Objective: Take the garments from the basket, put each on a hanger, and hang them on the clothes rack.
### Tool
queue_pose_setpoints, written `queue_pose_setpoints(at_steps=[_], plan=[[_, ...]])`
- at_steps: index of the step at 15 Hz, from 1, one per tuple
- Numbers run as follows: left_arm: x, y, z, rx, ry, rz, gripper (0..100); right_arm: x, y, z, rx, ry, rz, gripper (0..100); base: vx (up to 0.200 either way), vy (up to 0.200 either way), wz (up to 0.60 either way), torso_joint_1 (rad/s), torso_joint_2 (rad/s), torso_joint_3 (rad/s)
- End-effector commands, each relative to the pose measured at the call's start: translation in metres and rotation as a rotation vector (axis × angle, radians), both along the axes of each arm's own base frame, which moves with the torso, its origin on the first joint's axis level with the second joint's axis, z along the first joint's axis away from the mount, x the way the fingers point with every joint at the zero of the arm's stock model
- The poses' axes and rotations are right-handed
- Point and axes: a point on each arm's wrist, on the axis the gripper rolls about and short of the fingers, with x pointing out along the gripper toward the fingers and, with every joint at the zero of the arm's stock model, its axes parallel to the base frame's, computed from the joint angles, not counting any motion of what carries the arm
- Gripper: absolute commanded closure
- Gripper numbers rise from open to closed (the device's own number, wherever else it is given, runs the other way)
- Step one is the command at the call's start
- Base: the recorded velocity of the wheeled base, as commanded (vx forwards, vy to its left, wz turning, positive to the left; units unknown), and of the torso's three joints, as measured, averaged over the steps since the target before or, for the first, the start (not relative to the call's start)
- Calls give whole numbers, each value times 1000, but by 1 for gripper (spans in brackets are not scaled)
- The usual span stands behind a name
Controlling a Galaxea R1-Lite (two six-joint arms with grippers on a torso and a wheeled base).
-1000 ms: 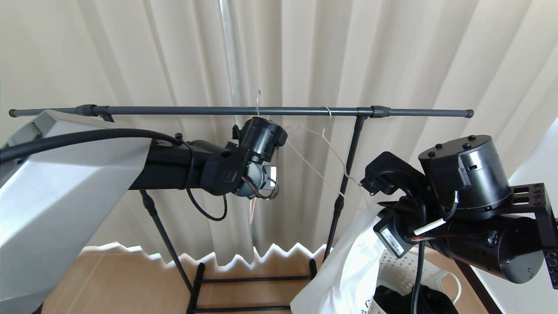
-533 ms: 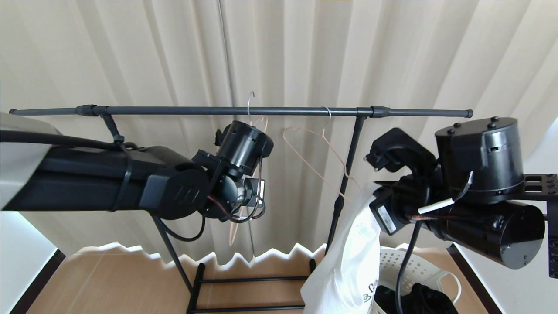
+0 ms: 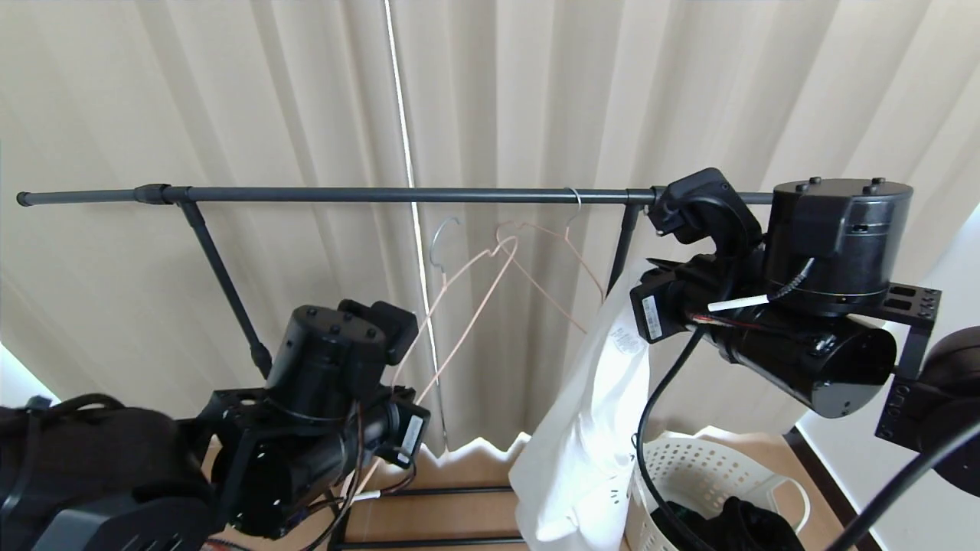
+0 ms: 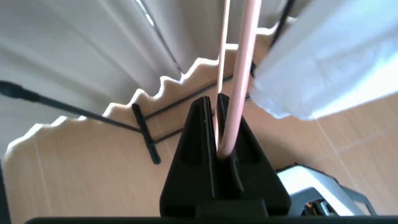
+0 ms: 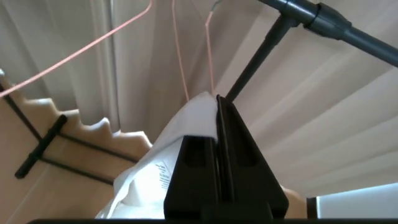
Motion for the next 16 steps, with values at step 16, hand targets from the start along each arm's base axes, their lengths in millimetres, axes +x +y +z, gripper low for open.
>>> queue_pose_setpoints(at_steps=[16], plan=[[-57,48,-13,-65,27,-500,100,29,-4,-12,-29,-1,-162,100,0,0,0,0,0,0]])
